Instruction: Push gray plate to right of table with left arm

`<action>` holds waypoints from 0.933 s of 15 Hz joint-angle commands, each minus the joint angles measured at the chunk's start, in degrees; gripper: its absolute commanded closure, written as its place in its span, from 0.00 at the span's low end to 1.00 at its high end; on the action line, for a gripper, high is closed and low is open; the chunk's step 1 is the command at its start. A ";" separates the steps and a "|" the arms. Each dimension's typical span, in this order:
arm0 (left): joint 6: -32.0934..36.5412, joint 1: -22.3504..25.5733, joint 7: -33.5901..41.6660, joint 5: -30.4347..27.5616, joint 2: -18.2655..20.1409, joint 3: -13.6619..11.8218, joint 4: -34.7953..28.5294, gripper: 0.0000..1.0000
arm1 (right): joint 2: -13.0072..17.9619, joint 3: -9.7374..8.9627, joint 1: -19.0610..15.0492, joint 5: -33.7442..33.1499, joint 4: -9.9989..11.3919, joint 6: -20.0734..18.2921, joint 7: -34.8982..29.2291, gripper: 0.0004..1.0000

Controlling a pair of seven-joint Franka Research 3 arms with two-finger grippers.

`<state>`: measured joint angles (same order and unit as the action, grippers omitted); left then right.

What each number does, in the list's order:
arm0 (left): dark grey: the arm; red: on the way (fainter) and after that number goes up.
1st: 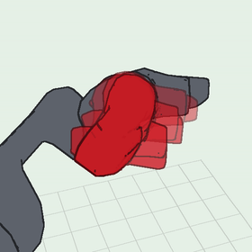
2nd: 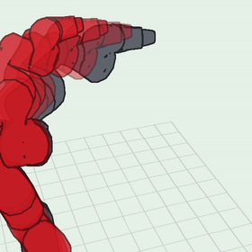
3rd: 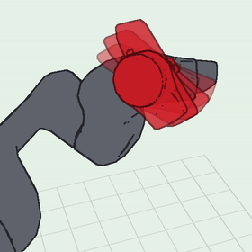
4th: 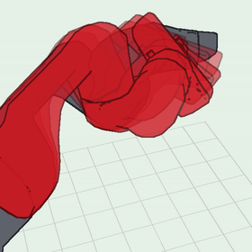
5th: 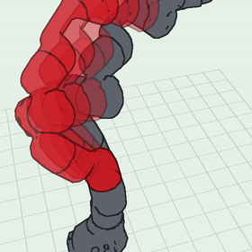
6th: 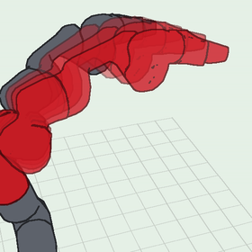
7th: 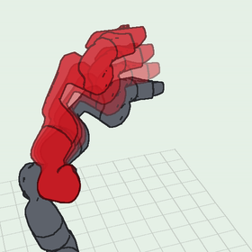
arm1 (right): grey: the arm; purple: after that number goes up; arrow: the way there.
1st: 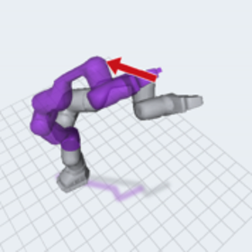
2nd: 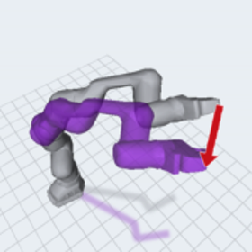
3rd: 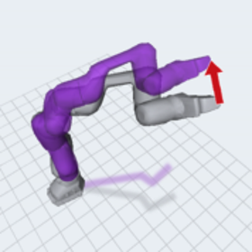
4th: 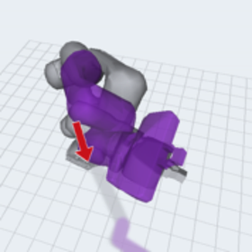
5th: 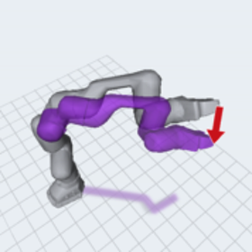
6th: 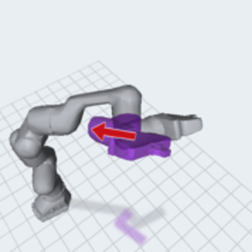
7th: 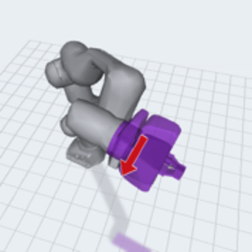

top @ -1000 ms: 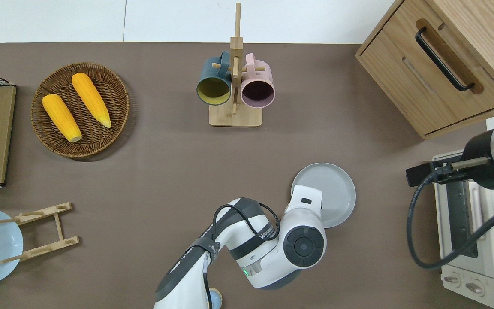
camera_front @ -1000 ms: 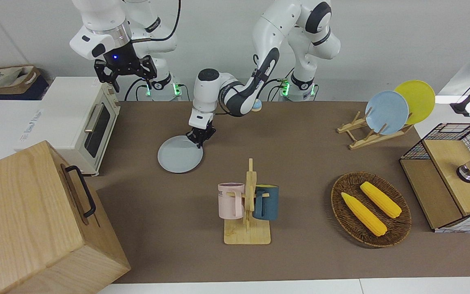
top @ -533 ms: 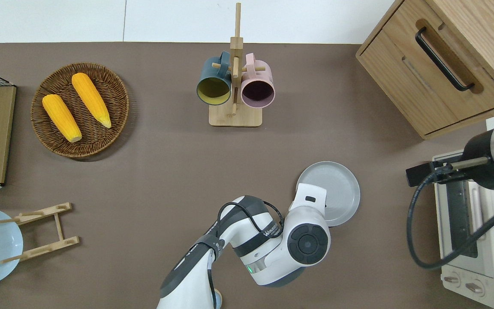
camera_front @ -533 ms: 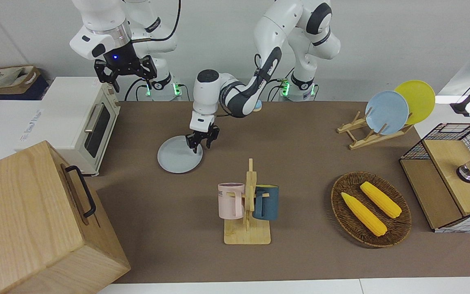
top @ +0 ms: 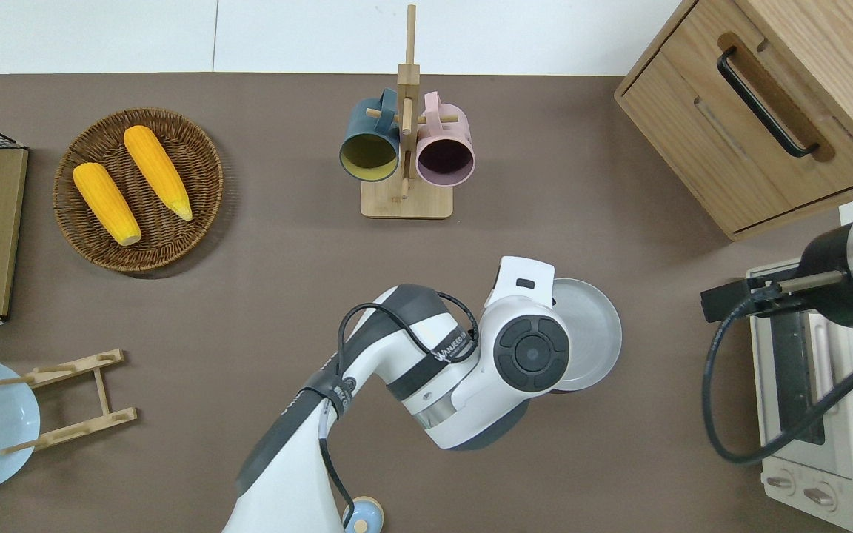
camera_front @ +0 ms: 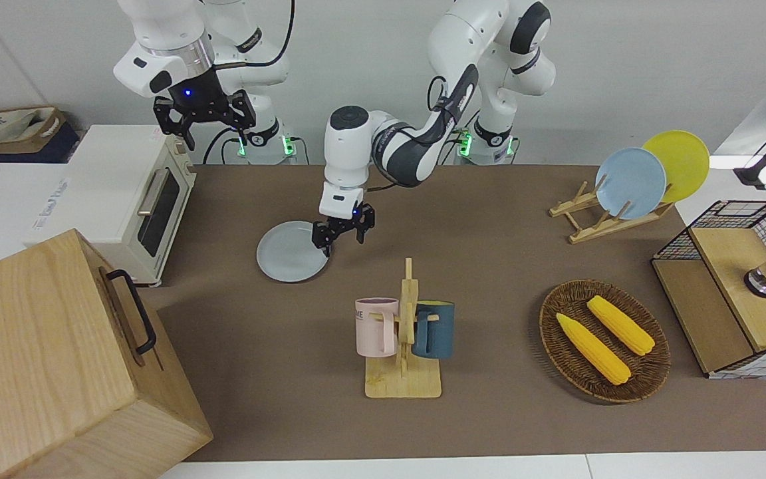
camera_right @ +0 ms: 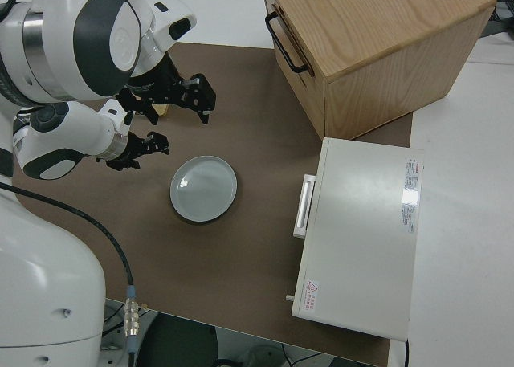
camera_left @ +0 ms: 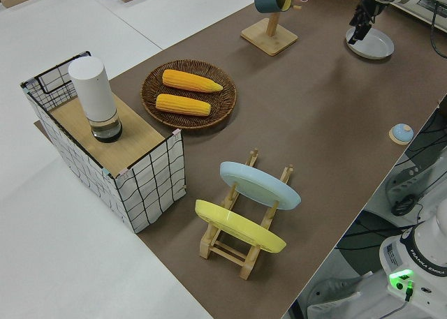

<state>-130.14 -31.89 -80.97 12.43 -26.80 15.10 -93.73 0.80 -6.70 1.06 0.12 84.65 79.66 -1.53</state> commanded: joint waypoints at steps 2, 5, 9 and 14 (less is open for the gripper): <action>7.43 4.46 9.13 -1.69 4.38 0.90 0.04 0.01 | 0.17 -0.86 -1.15 0.59 -0.46 -0.83 -0.05 0.02; 14.71 6.58 14.24 -6.97 7.63 -0.15 1.62 0.00 | 0.17 -0.86 -1.15 0.59 -0.46 -0.83 -0.05 0.02; 23.59 11.93 24.77 -8.72 11.49 -0.06 2.94 0.00 | 0.17 -0.77 -1.15 0.59 -0.46 -0.83 -0.14 0.02; 29.84 19.14 40.52 -9.61 17.12 0.02 3.03 0.00 | 0.17 -0.86 -1.15 0.59 -0.46 -0.83 -0.05 0.02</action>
<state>-103.57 -16.29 -47.44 4.43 -13.08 14.81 -90.30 0.80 -6.70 1.06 0.12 84.65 79.66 -1.53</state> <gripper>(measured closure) 0.004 0.013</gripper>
